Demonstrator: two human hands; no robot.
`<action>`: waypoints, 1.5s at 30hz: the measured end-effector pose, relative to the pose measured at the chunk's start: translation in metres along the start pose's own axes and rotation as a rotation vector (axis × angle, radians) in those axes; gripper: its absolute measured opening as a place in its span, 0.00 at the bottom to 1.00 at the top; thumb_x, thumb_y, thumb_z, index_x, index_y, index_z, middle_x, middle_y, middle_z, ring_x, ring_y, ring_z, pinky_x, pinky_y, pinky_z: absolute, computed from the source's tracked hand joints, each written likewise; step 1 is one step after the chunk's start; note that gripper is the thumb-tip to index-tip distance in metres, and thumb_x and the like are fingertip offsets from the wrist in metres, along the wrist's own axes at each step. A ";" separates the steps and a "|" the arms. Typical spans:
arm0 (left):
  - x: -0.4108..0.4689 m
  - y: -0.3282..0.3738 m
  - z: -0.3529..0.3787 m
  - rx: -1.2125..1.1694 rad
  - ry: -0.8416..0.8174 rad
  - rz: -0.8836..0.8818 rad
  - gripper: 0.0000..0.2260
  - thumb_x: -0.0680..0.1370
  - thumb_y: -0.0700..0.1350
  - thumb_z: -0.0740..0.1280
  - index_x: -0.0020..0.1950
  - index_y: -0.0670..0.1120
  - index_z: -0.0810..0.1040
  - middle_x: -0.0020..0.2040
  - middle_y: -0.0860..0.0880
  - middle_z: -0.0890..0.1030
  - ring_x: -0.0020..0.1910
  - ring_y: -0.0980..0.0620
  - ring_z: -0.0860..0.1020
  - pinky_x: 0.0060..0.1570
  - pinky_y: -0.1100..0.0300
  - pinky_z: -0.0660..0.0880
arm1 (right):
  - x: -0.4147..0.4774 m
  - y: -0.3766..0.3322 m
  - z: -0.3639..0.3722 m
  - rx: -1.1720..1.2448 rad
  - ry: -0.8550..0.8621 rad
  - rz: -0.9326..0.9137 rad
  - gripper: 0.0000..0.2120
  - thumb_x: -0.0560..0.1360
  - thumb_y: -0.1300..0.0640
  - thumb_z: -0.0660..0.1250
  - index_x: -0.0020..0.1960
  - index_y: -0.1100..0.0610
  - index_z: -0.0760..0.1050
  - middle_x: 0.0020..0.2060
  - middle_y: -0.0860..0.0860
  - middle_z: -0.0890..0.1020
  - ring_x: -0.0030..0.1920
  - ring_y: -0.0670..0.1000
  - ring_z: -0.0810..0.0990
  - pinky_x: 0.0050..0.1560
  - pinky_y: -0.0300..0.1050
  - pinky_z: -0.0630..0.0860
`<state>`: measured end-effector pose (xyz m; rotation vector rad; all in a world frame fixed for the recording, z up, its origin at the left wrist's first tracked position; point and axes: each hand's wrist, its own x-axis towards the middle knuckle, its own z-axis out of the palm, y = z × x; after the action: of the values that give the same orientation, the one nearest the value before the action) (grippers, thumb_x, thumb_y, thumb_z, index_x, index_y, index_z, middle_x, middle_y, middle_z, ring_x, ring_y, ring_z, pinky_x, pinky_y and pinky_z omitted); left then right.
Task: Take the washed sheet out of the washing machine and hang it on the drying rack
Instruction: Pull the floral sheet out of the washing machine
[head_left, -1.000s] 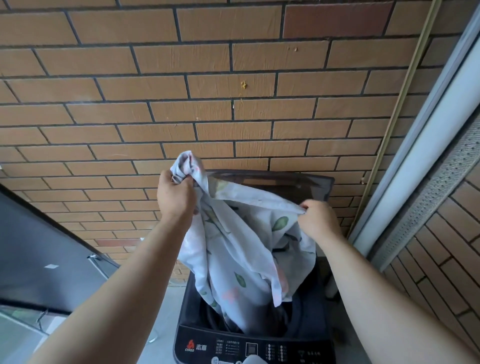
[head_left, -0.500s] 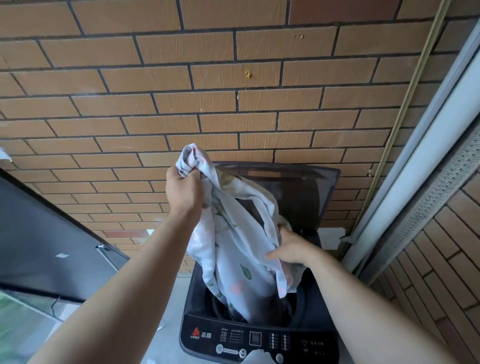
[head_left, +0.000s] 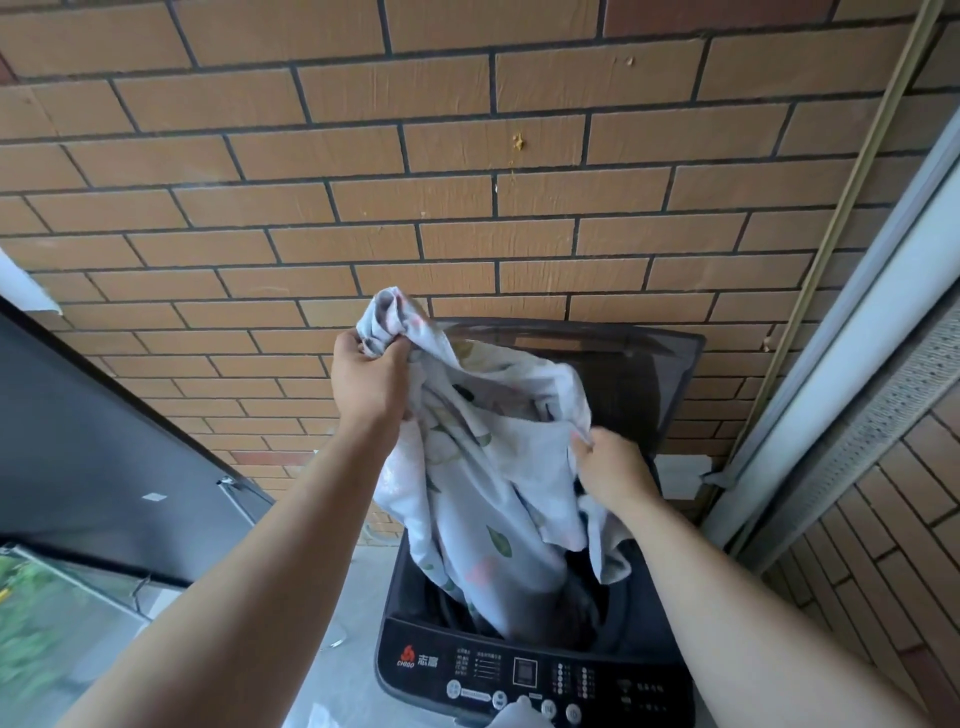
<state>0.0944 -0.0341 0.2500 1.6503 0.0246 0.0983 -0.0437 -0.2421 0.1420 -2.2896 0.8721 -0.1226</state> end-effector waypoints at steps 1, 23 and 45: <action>0.000 0.000 0.000 0.021 0.003 0.015 0.09 0.72 0.45 0.69 0.50 0.45 0.74 0.45 0.46 0.81 0.40 0.50 0.79 0.42 0.52 0.80 | 0.001 -0.013 -0.014 -0.003 0.067 -0.052 0.17 0.82 0.47 0.55 0.42 0.56 0.73 0.38 0.53 0.80 0.42 0.57 0.80 0.42 0.51 0.77; -0.033 -0.003 0.015 0.293 -0.550 0.208 0.06 0.73 0.45 0.69 0.46 0.57 0.80 0.34 0.60 0.81 0.31 0.59 0.77 0.27 0.65 0.71 | -0.031 -0.132 -0.083 0.811 -0.487 -0.318 0.11 0.77 0.55 0.70 0.57 0.58 0.82 0.51 0.57 0.85 0.51 0.51 0.82 0.63 0.52 0.76; -0.015 0.002 0.017 0.068 -0.178 0.022 0.13 0.70 0.54 0.71 0.35 0.48 0.73 0.30 0.51 0.73 0.29 0.52 0.70 0.26 0.61 0.66 | -0.024 -0.086 -0.040 0.242 0.026 -0.214 0.09 0.78 0.54 0.60 0.39 0.54 0.72 0.35 0.52 0.79 0.36 0.53 0.79 0.35 0.46 0.73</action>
<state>0.0811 -0.0525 0.2502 1.7226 -0.1265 -0.0334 -0.0265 -0.2023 0.2302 -2.1503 0.5868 -0.3344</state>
